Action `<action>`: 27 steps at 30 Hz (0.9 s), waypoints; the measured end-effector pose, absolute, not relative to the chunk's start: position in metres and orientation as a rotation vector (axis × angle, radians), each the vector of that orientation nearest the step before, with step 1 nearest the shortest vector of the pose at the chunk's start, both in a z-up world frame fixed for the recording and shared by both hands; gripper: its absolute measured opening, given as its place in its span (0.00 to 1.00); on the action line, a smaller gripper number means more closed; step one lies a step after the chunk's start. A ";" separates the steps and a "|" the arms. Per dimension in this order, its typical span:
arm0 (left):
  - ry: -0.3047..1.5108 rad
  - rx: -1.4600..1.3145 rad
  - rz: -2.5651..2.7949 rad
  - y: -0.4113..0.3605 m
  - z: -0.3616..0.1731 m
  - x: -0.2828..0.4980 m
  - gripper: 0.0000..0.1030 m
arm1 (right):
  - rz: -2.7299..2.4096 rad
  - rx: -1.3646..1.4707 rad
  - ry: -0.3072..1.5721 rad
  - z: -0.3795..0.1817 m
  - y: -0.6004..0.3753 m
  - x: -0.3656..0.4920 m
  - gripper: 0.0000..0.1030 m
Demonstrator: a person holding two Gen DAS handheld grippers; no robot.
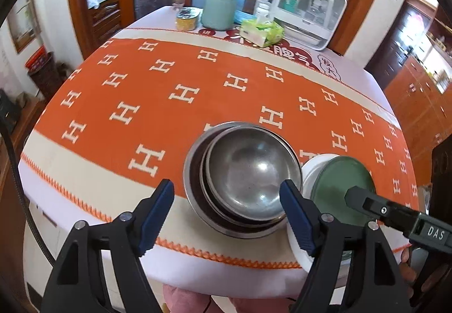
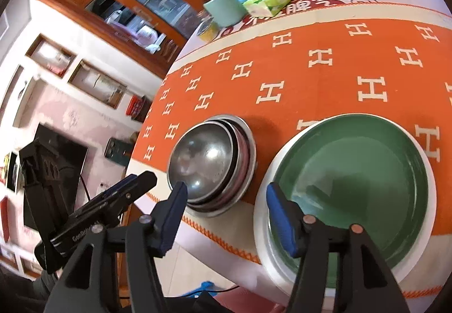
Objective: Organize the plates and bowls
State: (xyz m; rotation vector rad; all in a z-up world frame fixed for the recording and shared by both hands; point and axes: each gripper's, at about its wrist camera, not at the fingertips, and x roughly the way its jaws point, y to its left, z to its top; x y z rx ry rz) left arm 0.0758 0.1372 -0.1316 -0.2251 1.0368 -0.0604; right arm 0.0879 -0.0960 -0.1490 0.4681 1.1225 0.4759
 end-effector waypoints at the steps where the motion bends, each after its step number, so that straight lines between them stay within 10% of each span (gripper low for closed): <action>1: 1.041 -0.220 -0.078 0.140 -0.132 0.079 0.76 | 0.457 0.481 1.118 -0.149 -0.094 0.087 0.58; 27: 1.137 0.057 -0.518 0.175 -0.155 0.139 0.82 | -0.031 0.721 0.993 -0.168 -0.037 0.045 0.66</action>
